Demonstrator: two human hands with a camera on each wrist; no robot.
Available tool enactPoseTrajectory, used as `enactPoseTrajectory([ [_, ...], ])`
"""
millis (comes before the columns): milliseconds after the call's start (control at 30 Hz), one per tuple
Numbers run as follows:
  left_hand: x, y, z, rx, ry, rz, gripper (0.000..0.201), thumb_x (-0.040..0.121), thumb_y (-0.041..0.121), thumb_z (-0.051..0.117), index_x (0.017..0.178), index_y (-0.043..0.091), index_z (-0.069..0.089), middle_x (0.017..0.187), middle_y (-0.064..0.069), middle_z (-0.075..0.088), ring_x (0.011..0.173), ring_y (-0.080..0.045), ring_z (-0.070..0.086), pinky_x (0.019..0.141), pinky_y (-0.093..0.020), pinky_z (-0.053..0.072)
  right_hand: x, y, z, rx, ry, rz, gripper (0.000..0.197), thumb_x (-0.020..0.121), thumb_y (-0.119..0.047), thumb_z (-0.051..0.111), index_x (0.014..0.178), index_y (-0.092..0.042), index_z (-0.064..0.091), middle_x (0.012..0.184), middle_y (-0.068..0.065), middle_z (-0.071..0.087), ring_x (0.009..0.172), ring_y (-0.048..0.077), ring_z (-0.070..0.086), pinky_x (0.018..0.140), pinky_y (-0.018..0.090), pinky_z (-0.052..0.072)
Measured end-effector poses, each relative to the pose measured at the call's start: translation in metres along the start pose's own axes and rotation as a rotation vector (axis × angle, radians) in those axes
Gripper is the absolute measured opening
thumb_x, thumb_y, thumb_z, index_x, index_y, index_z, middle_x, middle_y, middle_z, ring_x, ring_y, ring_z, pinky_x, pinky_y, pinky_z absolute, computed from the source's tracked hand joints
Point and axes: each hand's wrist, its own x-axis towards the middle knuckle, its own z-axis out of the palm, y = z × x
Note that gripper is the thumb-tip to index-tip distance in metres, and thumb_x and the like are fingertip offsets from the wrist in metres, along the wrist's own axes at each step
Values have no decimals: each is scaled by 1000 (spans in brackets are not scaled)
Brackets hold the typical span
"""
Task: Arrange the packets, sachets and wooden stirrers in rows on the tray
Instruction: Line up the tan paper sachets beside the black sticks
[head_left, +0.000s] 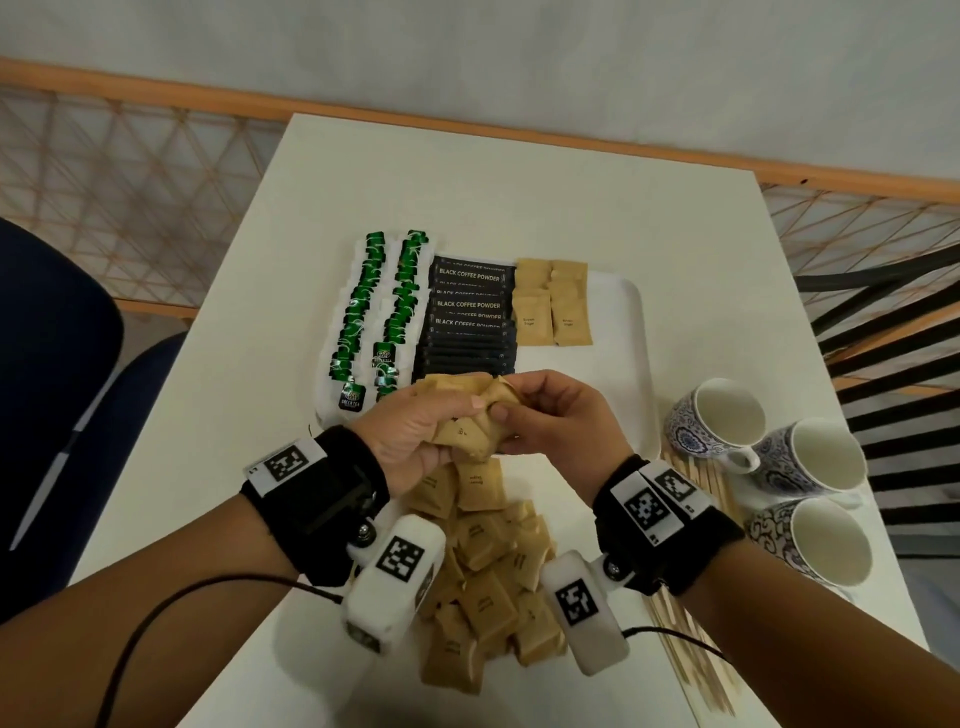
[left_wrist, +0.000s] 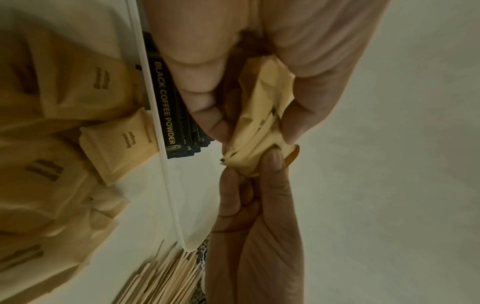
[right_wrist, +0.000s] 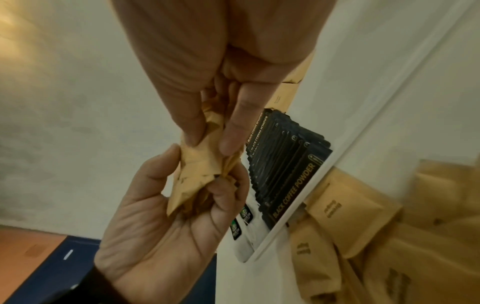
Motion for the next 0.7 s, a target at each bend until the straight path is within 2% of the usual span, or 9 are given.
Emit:
enactPoseTrajectory([
  [67,2,0,1,72,-30,-19,35,82,1,64,116,6,62,96,-13,68,83,-20,68,66,-28,58,3,-2,-1,29,31,3,16,82,3,66,88,-12,67,78,4,67,63,13,64,58,26,57],
  [133,5,2,2,107,-22,-30,31,85,1,63,115,9,62,98,-12,70,84,-22,69,70,-32,59,6,-5,-4,20,58,31,9,85,-4,65,89,-12,69,80,6,66,61,13,63,55,24,56],
  [167,7,3,2,118,-17,-35,31,86,3,62,116,11,61,98,-12,70,84,-22,69,68,-33,59,8,-7,-6,1,67,54,5,87,-9,65,89,-11,69,76,6,67,60,14,63,54,24,55],
  [267,12,7,3,149,8,-30,25,87,8,63,110,19,61,89,-9,71,74,-21,70,54,-30,59,15,-10,-18,-115,77,92,16,89,-23,63,87,-8,68,67,3,67,59,16,63,53,23,53],
  [333,15,11,3,165,26,-26,21,86,10,65,105,19,62,81,-7,71,68,-20,69,48,-28,56,19,-13,-23,-136,60,114,17,90,-24,61,83,-10,68,67,1,67,61,15,63,55,23,52],
  [433,21,16,4,204,40,-20,24,83,13,69,106,16,62,80,-7,71,67,-21,68,45,-26,55,25,-16,-28,-101,50,150,15,89,-25,62,83,-13,69,69,0,67,62,14,63,54,23,50],
  [567,28,22,5,225,70,19,22,81,17,72,101,17,64,83,-5,71,71,-19,68,51,-27,56,32,-19,-33,-196,23,65,6,80,-13,73,86,-13,71,72,-1,68,61,11,62,54,23,50],
  [633,33,24,4,173,103,19,29,80,20,72,107,15,63,93,-10,70,77,-21,69,54,-28,57,39,-22,-37,-177,131,2,7,79,-11,75,84,-13,70,74,0,68,60,15,65,54,25,51],
  [700,39,27,3,91,142,1,31,83,20,69,113,13,62,99,-13,70,79,-22,70,57,-29,59,48,-22,-41,-149,258,-90,10,76,-12,77,79,-19,71,77,-1,70,64,20,68,60,29,55],
])
